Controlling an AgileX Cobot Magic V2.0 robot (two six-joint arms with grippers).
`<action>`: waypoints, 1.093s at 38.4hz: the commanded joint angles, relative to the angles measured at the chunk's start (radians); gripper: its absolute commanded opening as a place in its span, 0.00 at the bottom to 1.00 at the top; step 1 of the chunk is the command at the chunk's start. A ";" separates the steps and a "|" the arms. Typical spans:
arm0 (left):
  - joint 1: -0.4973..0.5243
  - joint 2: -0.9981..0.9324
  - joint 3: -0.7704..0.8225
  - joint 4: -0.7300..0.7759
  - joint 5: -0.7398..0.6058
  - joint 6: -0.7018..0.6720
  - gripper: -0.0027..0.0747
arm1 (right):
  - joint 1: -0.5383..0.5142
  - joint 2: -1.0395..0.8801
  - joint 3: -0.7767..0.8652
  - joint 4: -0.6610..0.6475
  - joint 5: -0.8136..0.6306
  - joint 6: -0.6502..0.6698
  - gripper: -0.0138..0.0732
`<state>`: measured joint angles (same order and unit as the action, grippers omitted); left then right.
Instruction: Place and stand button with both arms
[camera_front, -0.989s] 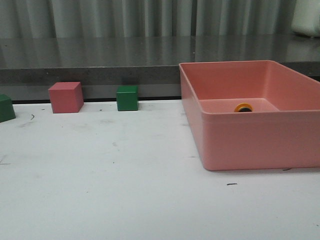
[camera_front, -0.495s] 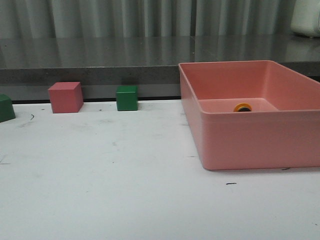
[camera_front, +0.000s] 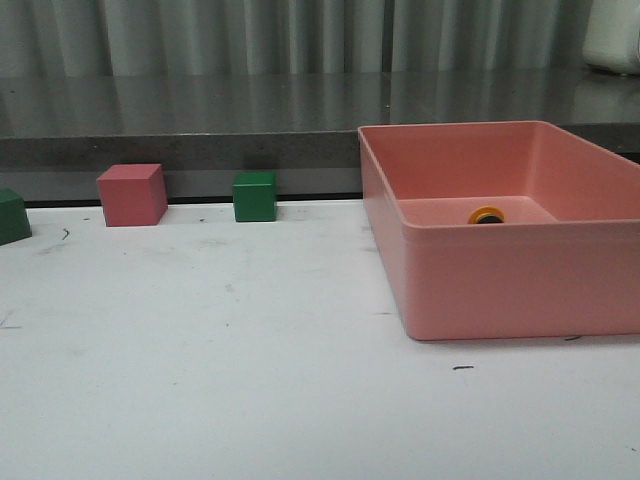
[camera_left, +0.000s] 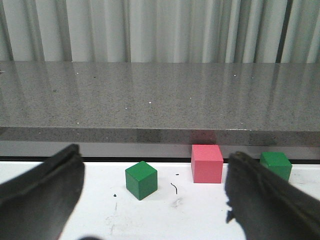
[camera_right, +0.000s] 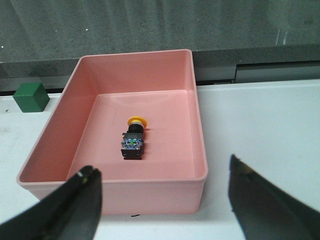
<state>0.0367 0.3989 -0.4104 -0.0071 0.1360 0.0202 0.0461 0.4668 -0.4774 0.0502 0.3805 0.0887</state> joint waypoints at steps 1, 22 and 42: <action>-0.001 0.013 -0.038 -0.009 -0.075 -0.011 0.91 | -0.004 0.025 -0.033 0.001 -0.090 -0.006 0.91; -0.001 0.013 -0.038 -0.009 -0.075 -0.011 0.91 | 0.125 0.771 -0.482 0.012 -0.063 -0.006 0.90; -0.001 0.013 -0.038 -0.009 -0.075 -0.011 0.91 | 0.150 1.311 -0.992 0.020 0.338 0.156 0.90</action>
<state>0.0367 0.3989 -0.4104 -0.0071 0.1404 0.0202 0.2102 1.7504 -1.3792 0.0862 0.6821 0.2144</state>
